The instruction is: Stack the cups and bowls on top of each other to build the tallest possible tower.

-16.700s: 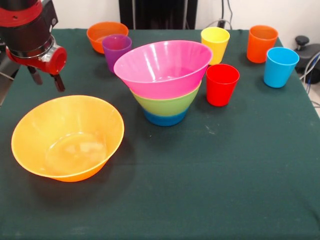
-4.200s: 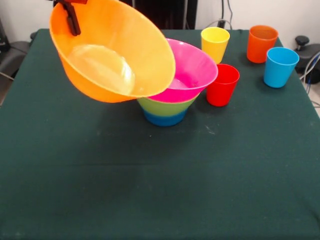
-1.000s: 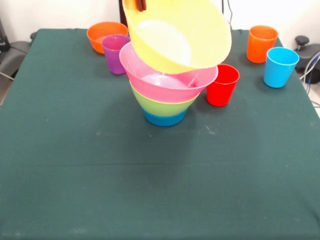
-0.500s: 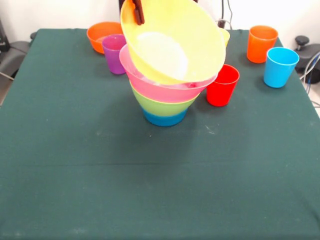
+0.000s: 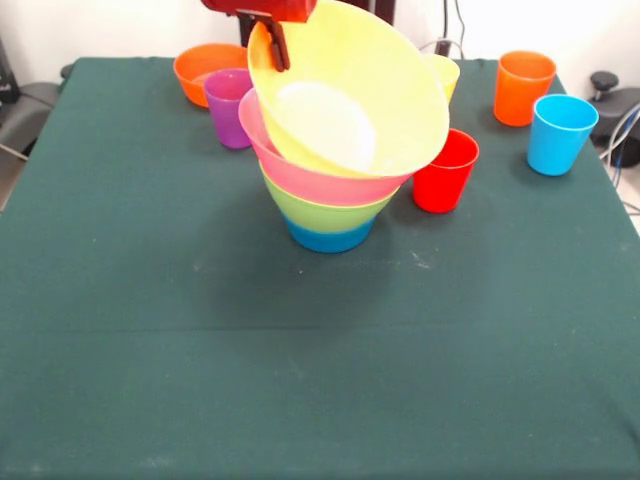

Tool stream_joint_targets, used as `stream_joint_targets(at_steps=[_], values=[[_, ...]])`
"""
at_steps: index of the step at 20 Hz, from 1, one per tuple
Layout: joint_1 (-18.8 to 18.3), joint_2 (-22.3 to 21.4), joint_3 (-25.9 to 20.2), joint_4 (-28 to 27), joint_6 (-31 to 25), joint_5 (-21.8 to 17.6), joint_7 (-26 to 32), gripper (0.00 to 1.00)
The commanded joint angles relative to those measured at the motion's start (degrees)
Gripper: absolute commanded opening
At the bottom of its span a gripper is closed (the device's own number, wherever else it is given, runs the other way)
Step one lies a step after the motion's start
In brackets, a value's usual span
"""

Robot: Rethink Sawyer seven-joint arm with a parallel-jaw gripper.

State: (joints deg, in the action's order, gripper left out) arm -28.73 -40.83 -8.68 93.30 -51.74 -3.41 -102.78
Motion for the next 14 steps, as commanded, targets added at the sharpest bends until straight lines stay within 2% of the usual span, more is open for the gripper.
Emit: stream_joint_targets(at_steps=[1,14], values=[[-1.3,1.0,-3.3,2.5,4.3,1.0,-1.9,0.0],[-1.9,1.0,-3.3,2.0,3.9,0.0,-1.2,0.0]])
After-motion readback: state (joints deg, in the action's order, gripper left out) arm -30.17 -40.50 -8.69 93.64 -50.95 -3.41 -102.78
